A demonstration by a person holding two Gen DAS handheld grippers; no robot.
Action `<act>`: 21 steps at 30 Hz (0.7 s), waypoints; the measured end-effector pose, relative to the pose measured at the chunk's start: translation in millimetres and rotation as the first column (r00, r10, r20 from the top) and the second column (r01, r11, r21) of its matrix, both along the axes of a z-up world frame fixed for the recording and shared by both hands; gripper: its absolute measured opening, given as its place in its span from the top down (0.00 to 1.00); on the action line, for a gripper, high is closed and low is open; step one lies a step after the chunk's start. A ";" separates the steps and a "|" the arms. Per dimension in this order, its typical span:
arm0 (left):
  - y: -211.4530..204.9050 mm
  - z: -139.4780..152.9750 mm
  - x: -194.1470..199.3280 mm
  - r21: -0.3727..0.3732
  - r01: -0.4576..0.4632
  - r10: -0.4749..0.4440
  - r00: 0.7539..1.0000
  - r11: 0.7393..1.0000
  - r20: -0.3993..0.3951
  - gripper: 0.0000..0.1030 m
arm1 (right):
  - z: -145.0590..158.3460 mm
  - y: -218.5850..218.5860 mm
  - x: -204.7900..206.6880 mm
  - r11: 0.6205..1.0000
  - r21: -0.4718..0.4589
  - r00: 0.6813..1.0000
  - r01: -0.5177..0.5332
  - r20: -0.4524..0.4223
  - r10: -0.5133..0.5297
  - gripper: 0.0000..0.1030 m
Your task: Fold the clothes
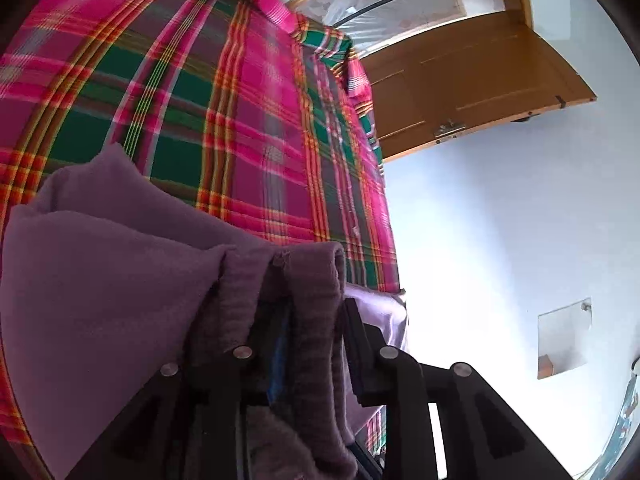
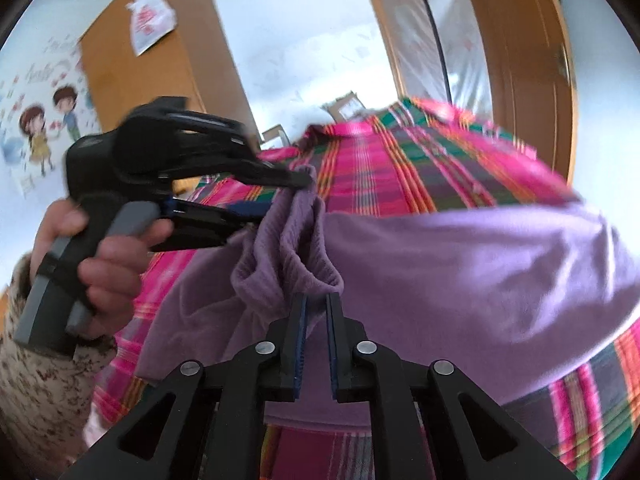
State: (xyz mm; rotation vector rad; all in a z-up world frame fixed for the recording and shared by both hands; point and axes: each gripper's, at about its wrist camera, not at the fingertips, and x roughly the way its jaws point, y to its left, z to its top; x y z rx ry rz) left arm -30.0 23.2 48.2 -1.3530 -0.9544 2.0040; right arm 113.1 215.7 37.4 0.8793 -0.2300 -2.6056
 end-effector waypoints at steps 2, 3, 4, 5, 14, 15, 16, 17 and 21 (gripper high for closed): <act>0.7 5.6 1.9 0.000 0.009 -0.009 1.000 1.000 -0.020 0.74 | -3.1 7.4 -5.0 0.999 -0.024 0.999 0.020 0.032 -0.020 0.87; -1.5 7.7 3.9 0.003 0.008 -0.008 1.000 1.000 -0.021 0.74 | -4.4 11.5 -6.6 0.999 -0.033 0.999 0.033 0.043 -0.031 0.87; -3.7 9.6 5.7 0.004 0.006 -0.006 1.000 1.000 -0.025 0.74 | -5.5 15.3 -7.3 0.998 -0.038 0.998 0.043 0.050 -0.041 0.87; -5.7 11.4 6.8 -0.003 0.000 -0.001 0.999 1.000 -0.035 0.73 | -6.1 18.9 -7.8 0.998 -0.042 0.997 0.054 0.054 -0.052 0.87; -54.3 7.5 33.0 -0.067 -0.082 0.079 0.995 0.994 -0.053 0.73 | -7.4 48.4 -23.8 0.971 -0.234 0.993 0.039 0.119 -0.012 0.66; -60.0 4.7 36.4 -0.067 -0.096 0.093 0.995 0.993 -0.047 0.73 | -7.8 49.0 -27.1 0.965 -0.263 0.992 0.024 0.127 0.010 0.56; -65.0 2.0 39.2 -0.068 -0.108 0.105 0.994 0.992 -0.043 0.73 | -8.6 49.8 -31.1 0.956 -0.294 0.990 0.007 0.136 0.035 0.46; -67.9 -0.7 40.1 -0.068 -0.116 0.113 0.993 0.991 -0.042 0.73 | -10.1 49.9 -35.1 0.947 -0.321 0.988 -0.014 0.144 0.063 0.46; -85.1 -12.9 48.4 -0.086 -0.158 0.156 0.987 0.984 -0.033 0.72 | -15.2 43.6 -53.3 0.927 -0.368 0.971 -0.069 0.188 0.147 0.45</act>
